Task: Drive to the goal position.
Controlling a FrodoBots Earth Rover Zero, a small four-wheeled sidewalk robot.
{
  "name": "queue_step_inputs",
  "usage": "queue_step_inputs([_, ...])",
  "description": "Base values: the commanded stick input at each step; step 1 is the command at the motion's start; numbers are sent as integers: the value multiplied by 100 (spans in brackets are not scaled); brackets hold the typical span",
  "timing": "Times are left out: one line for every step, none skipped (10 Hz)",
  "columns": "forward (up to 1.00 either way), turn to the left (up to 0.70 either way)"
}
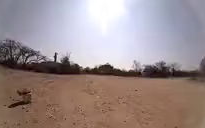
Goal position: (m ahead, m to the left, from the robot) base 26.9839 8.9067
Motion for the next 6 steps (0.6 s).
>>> queue_step_inputs([100, 0])
queue_step_inputs([100, 0])
queue_step_inputs([100, 0])
queue_step_inputs([100, 0])
queue_step_inputs([100, 0])
queue_step_inputs([100, 0])
